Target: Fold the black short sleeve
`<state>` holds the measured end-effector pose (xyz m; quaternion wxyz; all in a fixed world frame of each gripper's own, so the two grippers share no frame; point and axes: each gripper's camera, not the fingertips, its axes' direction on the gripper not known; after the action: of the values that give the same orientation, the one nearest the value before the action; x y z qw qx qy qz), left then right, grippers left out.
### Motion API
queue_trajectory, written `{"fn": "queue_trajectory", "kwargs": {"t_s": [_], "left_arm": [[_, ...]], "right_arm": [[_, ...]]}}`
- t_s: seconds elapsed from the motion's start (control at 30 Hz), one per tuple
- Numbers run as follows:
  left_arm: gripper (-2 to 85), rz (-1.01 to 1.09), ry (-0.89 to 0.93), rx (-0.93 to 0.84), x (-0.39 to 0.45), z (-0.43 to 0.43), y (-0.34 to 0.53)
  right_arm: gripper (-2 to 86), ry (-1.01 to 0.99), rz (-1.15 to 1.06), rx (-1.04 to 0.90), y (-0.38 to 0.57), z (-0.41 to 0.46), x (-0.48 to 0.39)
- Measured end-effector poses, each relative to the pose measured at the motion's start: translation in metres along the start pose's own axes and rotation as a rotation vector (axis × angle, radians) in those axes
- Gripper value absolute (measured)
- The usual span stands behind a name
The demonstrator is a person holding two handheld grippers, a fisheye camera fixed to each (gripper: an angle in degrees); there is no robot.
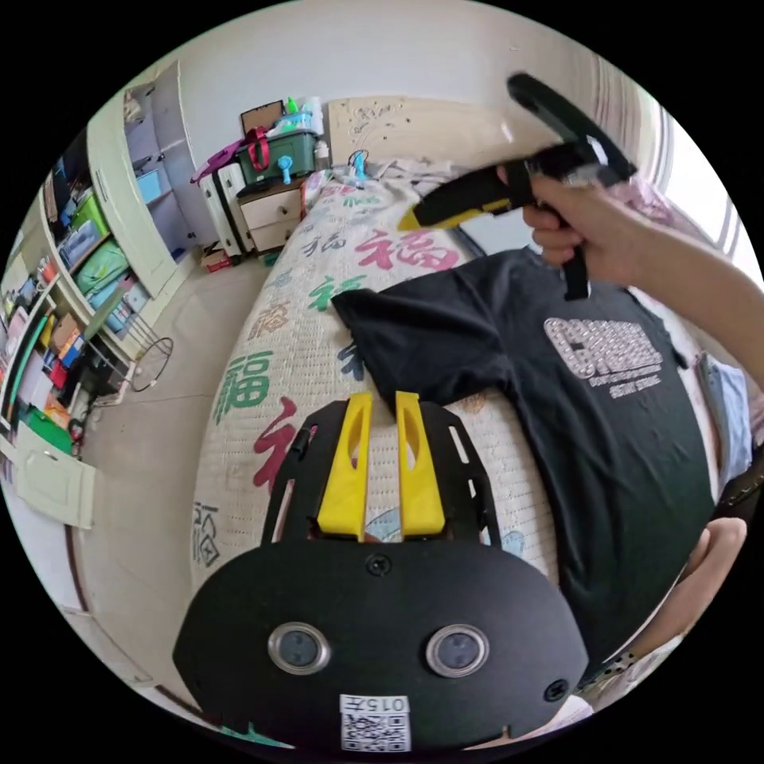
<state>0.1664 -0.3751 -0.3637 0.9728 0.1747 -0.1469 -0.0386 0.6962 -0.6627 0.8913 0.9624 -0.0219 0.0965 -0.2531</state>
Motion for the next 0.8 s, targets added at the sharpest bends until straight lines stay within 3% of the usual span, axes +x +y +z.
{"fn": "queue_trajectory", "kwargs": {"t_s": [0.1,0.2,0.4,0.5,0.57,0.67,0.8], "left_arm": [[7.5,0.006,0.126,0.024,0.006,0.012,-0.004],[7.6,0.054,0.111,-0.107,0.02,0.037,-0.009],[6.8,0.179,-0.072,-0.262,0.062,0.064,-0.012],[5.1,0.251,-0.167,-0.287,0.088,0.075,-0.01],[1.9,0.266,-0.205,-0.283,0.1,0.085,-0.004],[0.7,0.178,-0.149,-0.234,0.088,0.081,0.006],[0.9,0.097,-0.114,-0.157,0.076,0.073,0.025]], "right_arm": [[11.6,-0.035,-0.013,-0.046,0.017,-0.029,-0.006],[11.3,-0.109,-0.023,-0.108,0.05,-0.069,-0.008],[10.9,-0.15,0.373,-0.033,0.181,-0.246,0.089],[9.4,0.034,0.554,0.088,0.293,-0.363,0.103],[8.4,0.293,0.616,0.09,0.383,-0.438,0.063],[7.9,0.525,0.644,0.041,0.482,-0.489,-0.024],[7.9,0.667,0.703,0.027,0.563,-0.509,-0.121]]}}
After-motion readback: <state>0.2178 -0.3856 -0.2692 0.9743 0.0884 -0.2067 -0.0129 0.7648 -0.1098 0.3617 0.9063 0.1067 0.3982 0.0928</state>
